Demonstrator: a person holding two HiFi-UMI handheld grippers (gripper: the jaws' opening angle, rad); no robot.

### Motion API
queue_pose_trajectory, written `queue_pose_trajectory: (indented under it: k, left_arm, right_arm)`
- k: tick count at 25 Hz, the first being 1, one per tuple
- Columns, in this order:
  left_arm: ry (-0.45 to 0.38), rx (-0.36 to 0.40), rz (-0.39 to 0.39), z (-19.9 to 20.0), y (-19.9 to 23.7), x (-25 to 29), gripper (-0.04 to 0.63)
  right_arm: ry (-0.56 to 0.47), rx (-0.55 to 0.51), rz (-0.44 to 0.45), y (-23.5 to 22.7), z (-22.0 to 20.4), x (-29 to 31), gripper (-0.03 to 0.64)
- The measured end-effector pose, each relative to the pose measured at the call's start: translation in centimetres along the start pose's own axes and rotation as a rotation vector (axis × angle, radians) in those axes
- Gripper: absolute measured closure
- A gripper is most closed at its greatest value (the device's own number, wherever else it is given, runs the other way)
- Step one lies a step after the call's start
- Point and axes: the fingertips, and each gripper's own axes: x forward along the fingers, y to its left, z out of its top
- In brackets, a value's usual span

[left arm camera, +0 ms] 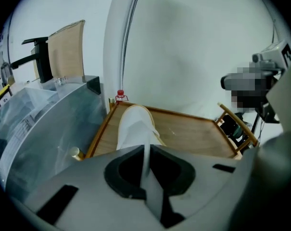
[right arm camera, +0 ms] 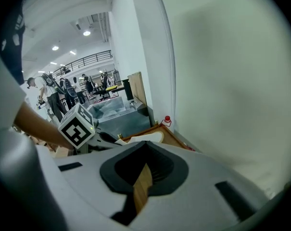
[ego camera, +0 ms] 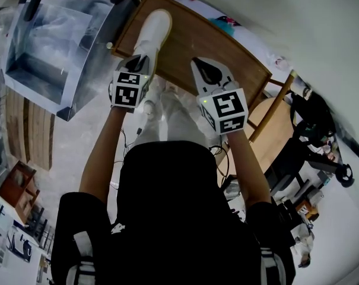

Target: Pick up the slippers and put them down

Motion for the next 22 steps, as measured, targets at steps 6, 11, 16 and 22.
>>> queue_pose_trajectory:
  k: [6,11,16,22]
  left_arm:
    - [-0.028,0.0,-0.036,0.5,-1.5,-3.8,0.575]
    - [-0.064,0.002,-0.03,0.4,-2.0,-6.8,0.575]
    - [-0.108,0.028,-0.027,0.3,-2.6,-9.7,0.574]
    - [-0.164,0.035,-0.022,0.3,-3.3,-13.0,0.575]
  right_arm:
    - [-0.044,-0.025,-0.02,1.2,0.9,-1.8,0.617]
    - [-0.082,-0.061,-0.036,2.3,2.0,-3.2,0.617]
    - [-0.113,-0.091,-0.061,3.6,2.8,-5.2,0.617]
    - [-0.15,-0.109,-0.098,5.3,3.2,-7.9,0.617]
